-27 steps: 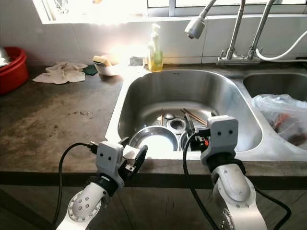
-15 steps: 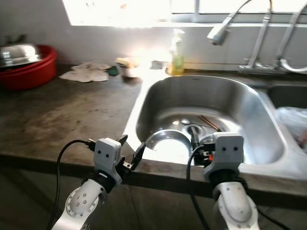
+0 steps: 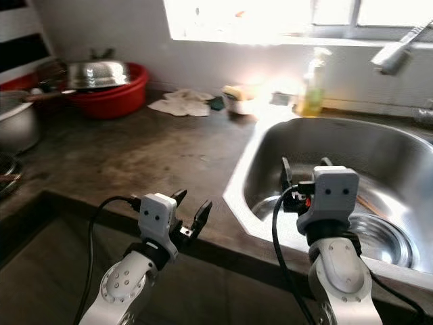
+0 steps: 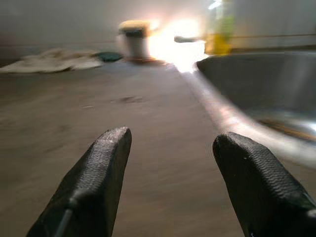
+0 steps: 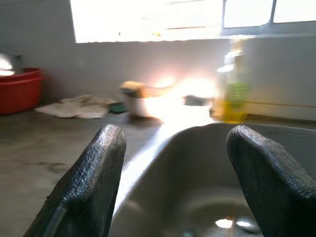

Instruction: Kitchen organization

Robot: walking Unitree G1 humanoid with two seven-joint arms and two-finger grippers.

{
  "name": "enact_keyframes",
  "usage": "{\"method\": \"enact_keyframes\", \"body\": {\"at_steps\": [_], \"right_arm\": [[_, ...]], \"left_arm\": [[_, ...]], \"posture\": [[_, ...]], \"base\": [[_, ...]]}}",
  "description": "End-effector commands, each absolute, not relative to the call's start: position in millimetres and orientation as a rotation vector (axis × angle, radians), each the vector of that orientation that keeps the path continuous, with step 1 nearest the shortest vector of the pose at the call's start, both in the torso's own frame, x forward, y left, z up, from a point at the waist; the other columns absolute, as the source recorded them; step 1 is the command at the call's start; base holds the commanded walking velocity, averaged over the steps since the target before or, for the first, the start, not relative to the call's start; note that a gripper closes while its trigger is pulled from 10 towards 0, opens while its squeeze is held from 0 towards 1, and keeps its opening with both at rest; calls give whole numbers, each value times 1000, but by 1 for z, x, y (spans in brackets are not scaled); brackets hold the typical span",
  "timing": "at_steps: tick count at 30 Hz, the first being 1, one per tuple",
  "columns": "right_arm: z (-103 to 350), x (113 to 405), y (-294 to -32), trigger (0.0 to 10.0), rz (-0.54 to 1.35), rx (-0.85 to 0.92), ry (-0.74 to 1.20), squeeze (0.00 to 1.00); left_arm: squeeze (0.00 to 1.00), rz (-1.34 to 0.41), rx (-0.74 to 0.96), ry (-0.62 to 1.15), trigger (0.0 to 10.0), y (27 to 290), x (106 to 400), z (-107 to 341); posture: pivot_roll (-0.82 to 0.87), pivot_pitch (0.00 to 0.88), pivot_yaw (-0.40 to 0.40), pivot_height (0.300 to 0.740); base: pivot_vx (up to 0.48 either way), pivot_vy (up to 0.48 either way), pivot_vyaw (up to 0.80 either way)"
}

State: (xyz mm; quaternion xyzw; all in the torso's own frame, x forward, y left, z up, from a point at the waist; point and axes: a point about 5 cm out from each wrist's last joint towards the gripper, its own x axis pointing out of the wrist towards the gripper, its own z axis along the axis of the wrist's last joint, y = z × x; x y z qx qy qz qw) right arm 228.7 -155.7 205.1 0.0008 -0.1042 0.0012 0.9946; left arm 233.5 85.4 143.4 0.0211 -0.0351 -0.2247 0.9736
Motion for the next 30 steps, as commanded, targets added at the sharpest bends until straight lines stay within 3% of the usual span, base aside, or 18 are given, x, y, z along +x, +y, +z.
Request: {"method": "enact_keyframes", "body": {"at_steps": [1, 5, 22, 30], "right_arm": [[206, 229, -155, 10000, 15, 2, -212, 0], [206, 232, -151, 10000, 31, 10, -210, 0], [200, 238, -141, 10000, 102, 26, -168, 0], [201, 241, -136, 10000, 135, 24, -167, 0]], "left_arm": [[0, -450, 41, -72, 10000, 84, 234, 143], [0, -437, 39, -71, 10000, 86, 234, 143], [0, -400, 45, -62, 10000, 87, 237, 143], [0, -403, 42, -56, 10000, 86, 234, 141]], "posture": [[68, 0, -3, 740], [70, 0, -6, 740], [74, 0, -15, 740], [80, 0, -24, 740]], "base": [[0, 0, 800], [0, 0, 800], [0, 0, 97], [0, 439, 800]]}}
